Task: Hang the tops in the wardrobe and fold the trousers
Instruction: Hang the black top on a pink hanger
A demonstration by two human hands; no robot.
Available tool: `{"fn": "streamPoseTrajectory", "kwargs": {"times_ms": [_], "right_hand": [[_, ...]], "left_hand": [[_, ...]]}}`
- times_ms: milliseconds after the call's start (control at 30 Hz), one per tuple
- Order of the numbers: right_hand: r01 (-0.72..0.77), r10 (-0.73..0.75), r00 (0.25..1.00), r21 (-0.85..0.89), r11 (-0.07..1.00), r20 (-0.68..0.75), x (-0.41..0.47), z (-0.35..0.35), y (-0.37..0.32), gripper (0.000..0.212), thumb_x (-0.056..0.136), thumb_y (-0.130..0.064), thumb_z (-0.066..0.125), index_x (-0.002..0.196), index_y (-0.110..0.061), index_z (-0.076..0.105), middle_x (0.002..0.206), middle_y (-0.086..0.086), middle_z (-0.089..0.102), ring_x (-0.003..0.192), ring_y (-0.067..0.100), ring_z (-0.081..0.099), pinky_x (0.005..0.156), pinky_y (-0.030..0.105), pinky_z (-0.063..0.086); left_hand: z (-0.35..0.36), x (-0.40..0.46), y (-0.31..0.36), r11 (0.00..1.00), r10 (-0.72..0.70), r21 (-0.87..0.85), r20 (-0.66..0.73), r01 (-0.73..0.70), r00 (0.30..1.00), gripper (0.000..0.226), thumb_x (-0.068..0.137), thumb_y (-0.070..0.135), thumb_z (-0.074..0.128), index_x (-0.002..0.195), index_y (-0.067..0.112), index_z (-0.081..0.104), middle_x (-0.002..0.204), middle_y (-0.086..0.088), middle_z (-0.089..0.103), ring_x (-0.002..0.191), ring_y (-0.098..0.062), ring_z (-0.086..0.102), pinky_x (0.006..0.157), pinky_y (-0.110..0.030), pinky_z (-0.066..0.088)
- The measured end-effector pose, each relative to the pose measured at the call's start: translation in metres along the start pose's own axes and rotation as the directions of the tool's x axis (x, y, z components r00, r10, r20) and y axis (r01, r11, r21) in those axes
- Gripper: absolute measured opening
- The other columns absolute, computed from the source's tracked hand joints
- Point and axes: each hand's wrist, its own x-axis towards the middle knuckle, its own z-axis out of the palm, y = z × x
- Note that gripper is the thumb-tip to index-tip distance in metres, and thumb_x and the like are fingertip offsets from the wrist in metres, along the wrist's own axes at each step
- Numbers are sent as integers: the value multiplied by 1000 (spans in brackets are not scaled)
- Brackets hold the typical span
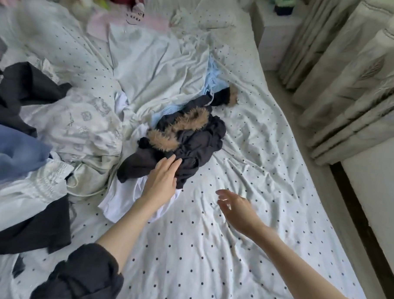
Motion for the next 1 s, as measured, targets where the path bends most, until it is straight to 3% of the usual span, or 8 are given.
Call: {"fn": "streamPoseTrajectory", "kwargs": {"times_ms": [167,267,367,433,533,600,867,1000], "right_hand": [[-38,40,998,52,998,-50,18,4,2,29,98,-19,45,123,-17,58,113,1,66,104,19,61,91,29,45],[-141,182,978,327,934,-99,19,2,-2,22,97,-20,47,104,-12,66,95,3,69,87,19,65,86,35,51],[-368,351,922,649,666,163,15,-9,-13,35,95,-40,50,98,-8,65,94,6,70,85,17,65,78,34,54],[-468,363,881,672,574,303,5,-12,-16,39,89,-44,58,92,-6,67,87,6,68,81,18,65,73,30,54],[-451,395,889,606,656,234,-21,-16,-15,11,87,-15,63,77,-10,66,73,7,61,65,14,57,59,21,48],[-401,427,896,641,654,125,-49,-28,-5,15,88,-6,57,77,-12,65,68,5,59,60,12,56,55,19,42],[-349,349,923,742,572,165,-188,-79,44,28,88,-38,62,86,-11,67,77,3,66,70,15,62,61,25,46],[-253,296,945,884,393,139,-285,-83,85,29,94,-37,55,98,-9,61,83,4,65,79,18,65,62,25,48]], "left_hand": [[13,37,-1,989,37,140,42,-42,998,22,97,27,48,114,19,61,112,2,65,108,-19,54,91,-28,29],[17,9,13,994,59,-88,6,-58,998,19,94,19,54,103,9,67,101,-7,68,95,-30,60,78,-31,38],[19,-38,46,933,270,-245,-3,-263,963,17,91,13,57,101,7,70,98,-7,68,92,-29,60,79,-22,35],[18,-60,68,888,401,-260,35,-379,915,20,91,12,55,102,9,71,99,-6,69,93,-28,59,79,-18,32],[9,-74,91,854,467,-273,28,-443,884,21,86,11,55,95,10,74,93,-7,71,87,-30,62,74,-30,42],[-2,-85,105,859,471,-240,18,-453,882,20,89,12,56,97,12,74,96,-5,70,91,-26,62,73,-29,42],[-35,-155,218,675,700,-229,-99,-701,707,9,66,22,67,70,24,75,66,11,68,57,-10,63,46,-16,44],[-35,-203,289,584,744,-270,-198,-765,638,24,76,34,52,74,23,74,72,10,69,62,-9,62,49,-23,50]]}}
